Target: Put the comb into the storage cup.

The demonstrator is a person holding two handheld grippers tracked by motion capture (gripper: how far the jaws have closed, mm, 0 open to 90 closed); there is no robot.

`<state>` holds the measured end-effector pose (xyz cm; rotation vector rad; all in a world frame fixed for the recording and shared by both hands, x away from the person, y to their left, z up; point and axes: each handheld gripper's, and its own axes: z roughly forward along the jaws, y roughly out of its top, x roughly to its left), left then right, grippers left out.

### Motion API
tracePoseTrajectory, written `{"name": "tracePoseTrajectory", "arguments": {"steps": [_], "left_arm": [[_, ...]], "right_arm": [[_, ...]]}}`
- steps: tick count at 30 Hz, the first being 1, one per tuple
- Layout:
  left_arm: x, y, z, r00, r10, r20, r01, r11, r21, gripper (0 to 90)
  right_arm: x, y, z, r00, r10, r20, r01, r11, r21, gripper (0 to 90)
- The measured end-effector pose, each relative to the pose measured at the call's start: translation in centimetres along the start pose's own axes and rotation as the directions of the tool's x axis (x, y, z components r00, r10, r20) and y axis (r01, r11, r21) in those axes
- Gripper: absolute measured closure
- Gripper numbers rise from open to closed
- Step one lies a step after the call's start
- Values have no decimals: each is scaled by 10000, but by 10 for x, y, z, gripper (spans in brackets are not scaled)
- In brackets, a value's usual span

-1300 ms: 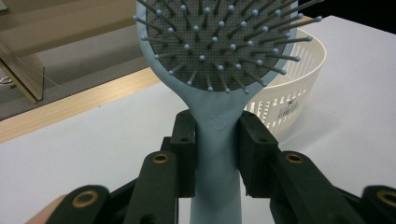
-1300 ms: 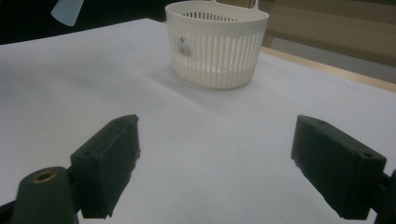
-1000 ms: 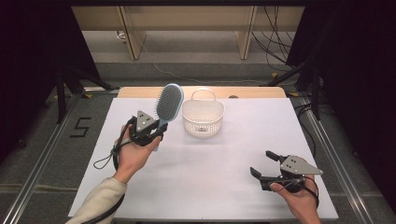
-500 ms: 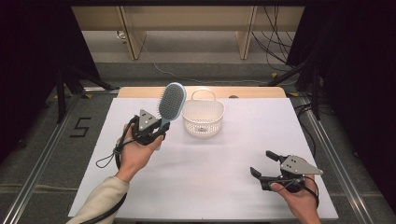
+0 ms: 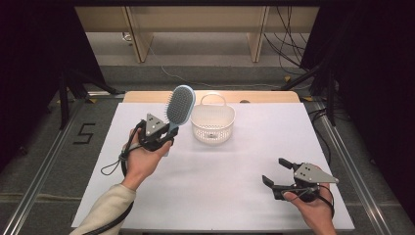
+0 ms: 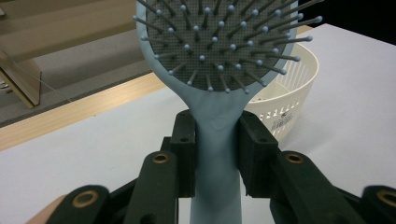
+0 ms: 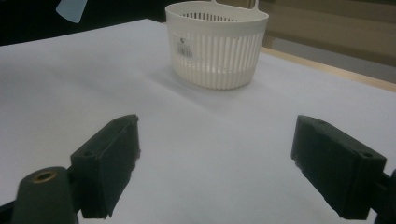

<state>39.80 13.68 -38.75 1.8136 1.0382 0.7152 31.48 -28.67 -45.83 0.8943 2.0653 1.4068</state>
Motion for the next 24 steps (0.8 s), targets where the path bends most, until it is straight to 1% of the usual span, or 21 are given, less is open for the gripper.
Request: {"name": "tracePoseTrajectory", "arguments": {"steps": [24], "left_arm": [[-2, 5, 1, 10000, -31, 30, 31, 10000, -88, 701]], "right_arm": [[0, 0, 0, 10000, -6, -3, 6, 10000, -3, 161]]}}
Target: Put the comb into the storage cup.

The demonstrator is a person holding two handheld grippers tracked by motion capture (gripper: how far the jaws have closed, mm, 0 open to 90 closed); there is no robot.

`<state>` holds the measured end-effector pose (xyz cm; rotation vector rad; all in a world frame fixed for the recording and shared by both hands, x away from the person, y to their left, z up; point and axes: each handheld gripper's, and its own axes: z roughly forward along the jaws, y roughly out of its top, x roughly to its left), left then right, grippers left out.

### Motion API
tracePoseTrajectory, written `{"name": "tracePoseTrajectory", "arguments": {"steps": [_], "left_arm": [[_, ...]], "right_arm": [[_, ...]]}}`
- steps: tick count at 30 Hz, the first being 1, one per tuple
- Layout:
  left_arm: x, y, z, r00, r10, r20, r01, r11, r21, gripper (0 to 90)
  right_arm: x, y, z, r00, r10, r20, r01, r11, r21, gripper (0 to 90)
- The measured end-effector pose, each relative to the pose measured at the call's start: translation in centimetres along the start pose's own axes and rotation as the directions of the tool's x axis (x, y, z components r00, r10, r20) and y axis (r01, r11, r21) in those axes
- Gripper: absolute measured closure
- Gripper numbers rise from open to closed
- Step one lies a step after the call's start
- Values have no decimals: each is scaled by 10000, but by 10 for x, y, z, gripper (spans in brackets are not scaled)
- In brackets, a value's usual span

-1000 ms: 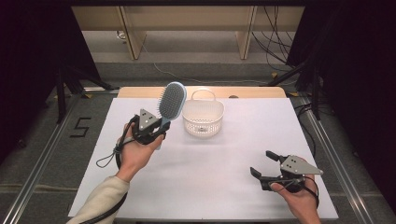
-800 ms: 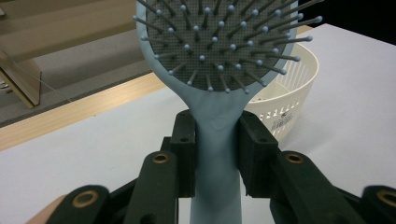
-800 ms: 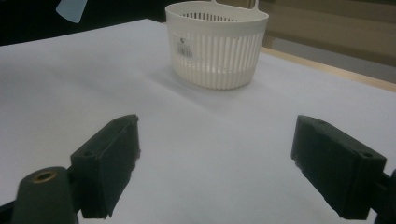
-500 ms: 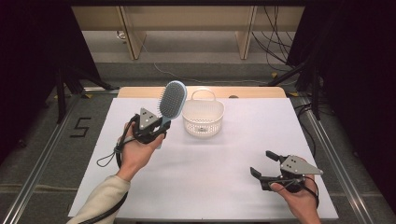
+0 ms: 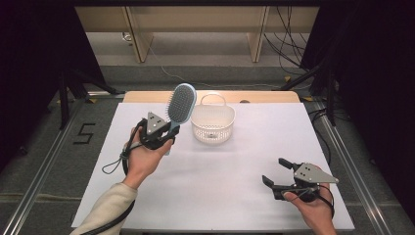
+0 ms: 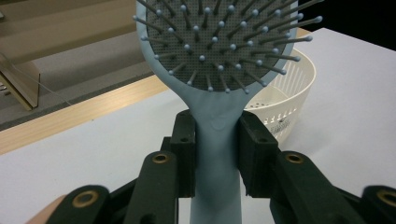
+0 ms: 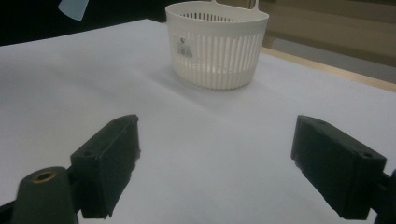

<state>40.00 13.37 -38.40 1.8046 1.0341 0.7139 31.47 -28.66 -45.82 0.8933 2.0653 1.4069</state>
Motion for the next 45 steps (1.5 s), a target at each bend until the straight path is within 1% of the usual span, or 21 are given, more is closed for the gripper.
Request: {"name": "tracePoseTrajectory", "arguments": {"steps": [45], "left_arm": [[-2, 6, 3, 9999, -97, 50, 97, 9999, -117, 701]], "right_arm": [[0, 0, 0, 10000, 16, -18, -16, 10000, -22, 161]]}}
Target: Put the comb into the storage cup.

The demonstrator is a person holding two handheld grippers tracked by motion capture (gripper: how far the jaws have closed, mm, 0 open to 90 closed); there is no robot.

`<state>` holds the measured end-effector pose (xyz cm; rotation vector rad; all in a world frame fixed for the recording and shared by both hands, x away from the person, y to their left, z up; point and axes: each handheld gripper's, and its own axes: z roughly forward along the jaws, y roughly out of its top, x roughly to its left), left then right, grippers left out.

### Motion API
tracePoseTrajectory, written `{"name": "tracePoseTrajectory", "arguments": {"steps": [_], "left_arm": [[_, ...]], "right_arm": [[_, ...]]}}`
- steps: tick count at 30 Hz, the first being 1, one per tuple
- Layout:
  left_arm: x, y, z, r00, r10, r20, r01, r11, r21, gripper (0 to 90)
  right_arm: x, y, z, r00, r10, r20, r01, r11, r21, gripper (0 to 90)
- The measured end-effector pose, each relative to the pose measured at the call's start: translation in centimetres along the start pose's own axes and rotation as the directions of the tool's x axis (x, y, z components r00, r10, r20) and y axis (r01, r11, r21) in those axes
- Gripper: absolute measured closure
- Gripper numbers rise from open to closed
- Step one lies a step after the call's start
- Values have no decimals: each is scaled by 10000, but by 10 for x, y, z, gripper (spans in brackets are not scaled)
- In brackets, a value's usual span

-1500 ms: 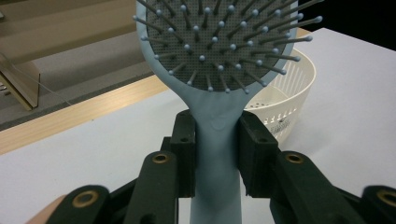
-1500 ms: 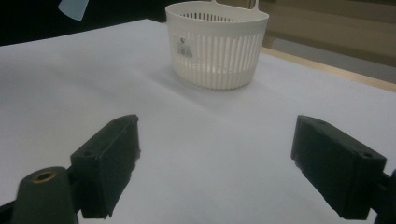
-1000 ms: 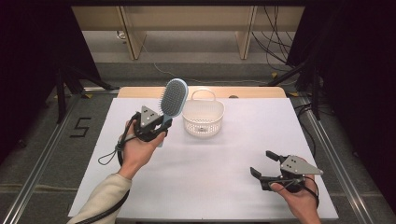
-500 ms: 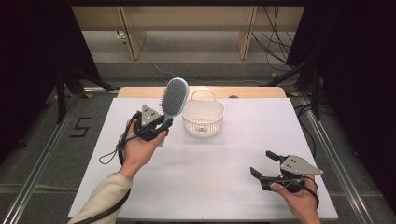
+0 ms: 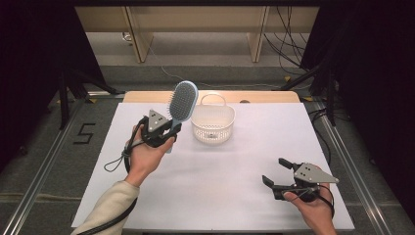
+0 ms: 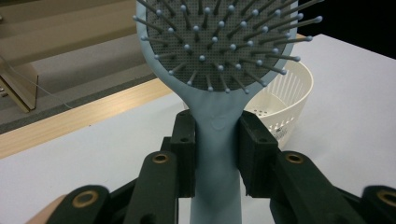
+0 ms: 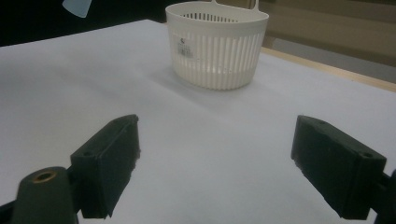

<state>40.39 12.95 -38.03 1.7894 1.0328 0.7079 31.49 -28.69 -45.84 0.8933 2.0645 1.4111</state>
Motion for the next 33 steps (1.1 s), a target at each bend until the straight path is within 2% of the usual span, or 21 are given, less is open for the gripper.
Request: {"name": "tracePoseTrajectory", "arguments": {"steps": [33], "left_arm": [[-2, 5, 5, 9999, 4, 110, -4, 10000, -61, 701]], "right_arm": [[0, 0, 1, 10000, 15, -10, -15, 10000, -6, 161]]}}
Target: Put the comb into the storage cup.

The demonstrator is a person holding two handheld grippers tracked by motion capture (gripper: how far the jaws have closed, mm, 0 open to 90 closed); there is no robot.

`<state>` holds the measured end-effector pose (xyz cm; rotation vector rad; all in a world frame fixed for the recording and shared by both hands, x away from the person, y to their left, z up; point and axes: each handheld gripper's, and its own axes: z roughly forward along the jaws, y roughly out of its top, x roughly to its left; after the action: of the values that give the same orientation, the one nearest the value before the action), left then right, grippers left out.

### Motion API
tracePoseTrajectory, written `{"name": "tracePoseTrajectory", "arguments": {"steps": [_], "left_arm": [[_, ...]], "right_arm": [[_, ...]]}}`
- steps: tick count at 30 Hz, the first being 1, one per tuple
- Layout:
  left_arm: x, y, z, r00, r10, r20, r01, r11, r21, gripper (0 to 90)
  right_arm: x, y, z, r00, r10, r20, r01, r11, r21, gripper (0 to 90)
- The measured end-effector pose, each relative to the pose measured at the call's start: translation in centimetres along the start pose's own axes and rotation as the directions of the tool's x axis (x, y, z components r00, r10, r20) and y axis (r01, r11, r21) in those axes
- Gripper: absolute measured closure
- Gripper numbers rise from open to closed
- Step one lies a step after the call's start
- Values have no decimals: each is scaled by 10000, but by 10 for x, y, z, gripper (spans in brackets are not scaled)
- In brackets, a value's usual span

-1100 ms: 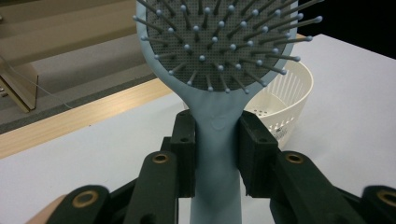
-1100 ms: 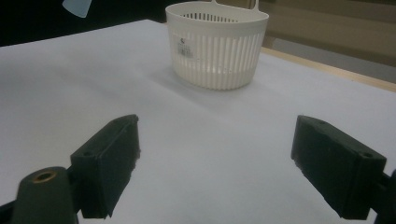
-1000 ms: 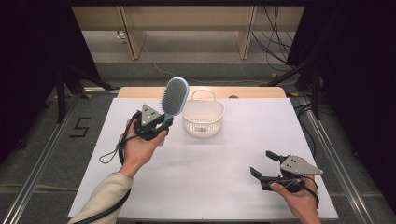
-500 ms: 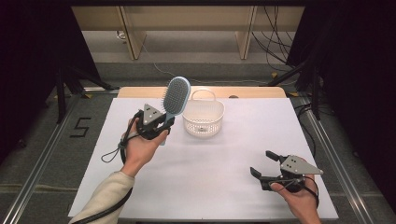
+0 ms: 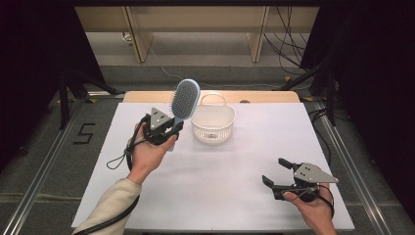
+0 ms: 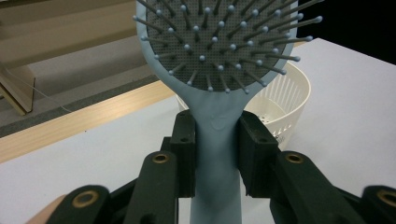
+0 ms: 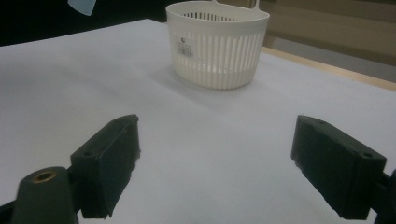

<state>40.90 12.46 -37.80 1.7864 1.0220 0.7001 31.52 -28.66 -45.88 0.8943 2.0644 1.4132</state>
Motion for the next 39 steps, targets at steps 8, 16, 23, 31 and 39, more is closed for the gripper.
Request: {"name": "tracePoseTrajectory", "arguments": {"steps": [8, 16, 23, 31, 39], "left_arm": [[-1, 2, 1, 10000, -31, 39, 32, 10000, -47, 701], [-2, 3, 2, 10000, -21, 51, 22, 10000, -76, 701], [-3, 6, 3, 10000, 28, 89, -27, 9999, -129, 701], [-5, 7, 5, 9999, 26, 140, -24, 9999, -139, 701], [-7, 10, 6, 9999, 8, 163, -4, 9998, -206, 701]], "right_arm": [[0, 0, 0, 10000, -2, -3, 2, 10000, 0, 161], [0, 0, 0, 10000, -12, -3, 12, 10000, 9, 161], [0, 0, -1, 10000, -15, 18, 15, 10000, 18, 161], [0, 0, -1, 10000, -35, 19, 35, 10000, 25, 161], [0, 0, -1, 10000, -38, 17, 38, 10000, 7, 161]]}}
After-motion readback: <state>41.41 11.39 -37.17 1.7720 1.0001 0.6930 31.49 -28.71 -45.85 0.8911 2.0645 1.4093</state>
